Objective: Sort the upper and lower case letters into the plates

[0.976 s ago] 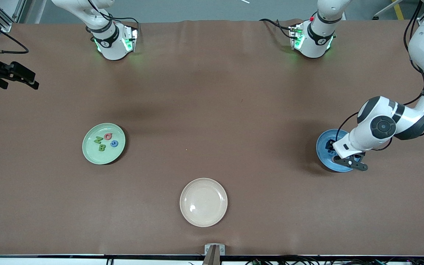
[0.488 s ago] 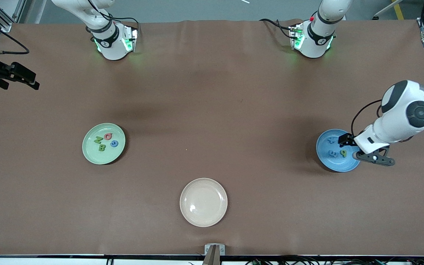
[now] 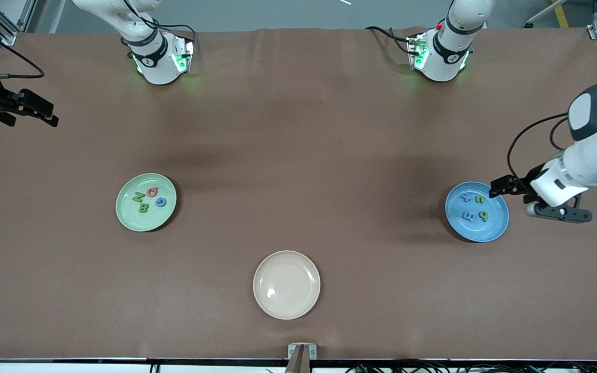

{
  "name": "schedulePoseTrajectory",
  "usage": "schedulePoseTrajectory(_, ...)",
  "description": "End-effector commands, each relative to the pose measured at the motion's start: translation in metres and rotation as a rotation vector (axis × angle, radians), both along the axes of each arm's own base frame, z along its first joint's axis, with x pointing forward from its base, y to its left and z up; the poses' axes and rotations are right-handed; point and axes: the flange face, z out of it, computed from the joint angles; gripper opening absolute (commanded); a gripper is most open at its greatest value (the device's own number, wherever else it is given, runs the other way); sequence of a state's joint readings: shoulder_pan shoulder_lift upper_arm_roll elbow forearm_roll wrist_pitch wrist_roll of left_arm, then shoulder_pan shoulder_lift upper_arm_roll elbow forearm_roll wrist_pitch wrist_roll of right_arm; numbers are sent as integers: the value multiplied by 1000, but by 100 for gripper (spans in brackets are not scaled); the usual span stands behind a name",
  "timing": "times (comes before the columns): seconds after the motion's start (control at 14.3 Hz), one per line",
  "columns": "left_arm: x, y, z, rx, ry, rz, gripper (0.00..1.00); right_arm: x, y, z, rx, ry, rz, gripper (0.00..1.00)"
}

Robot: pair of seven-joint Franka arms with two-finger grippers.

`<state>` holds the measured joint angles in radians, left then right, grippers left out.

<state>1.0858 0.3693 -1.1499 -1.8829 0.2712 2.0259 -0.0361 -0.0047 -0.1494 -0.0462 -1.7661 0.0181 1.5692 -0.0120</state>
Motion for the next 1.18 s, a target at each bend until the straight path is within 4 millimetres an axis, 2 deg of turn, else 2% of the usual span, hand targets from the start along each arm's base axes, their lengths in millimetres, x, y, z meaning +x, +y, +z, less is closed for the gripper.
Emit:
schedulePoseTrajectory(0.0,-14,-8,38,60,-9,26,100,-9,2,2,-5,-11,16,100)
schedulePoseTrajectory(0.35,-20,-18,101,108,-31,69,100,-10,0,0,-4,5,12,100)
schedulePoseTrajectory(0.49,-19,-18,116,98,-31,83,100,-10,0,0,-4,5,10,100)
schedulePoseTrajectory(0.7,-22,-24,127,121,-49,91,100,-10,0,0,-4,6,12,100)
schedulePoseTrajectory(0.84,-25,-8,129,134,-22,113,100,-10,1,0,-4,8,13,100)
schedulePoseTrajectory(0.98,-26,-8,131,138,-18,114,100,-10,2,0,-4,8,16,100)
schedulePoseTrajectory(1.05,-27,-14,137,147,-30,103,100,-10,2,-2,-4,12,15,100)
schedulePoseTrajectory(1.11,-27,-26,157,159,-72,98,100,-10,2,-2,-4,11,15,100)
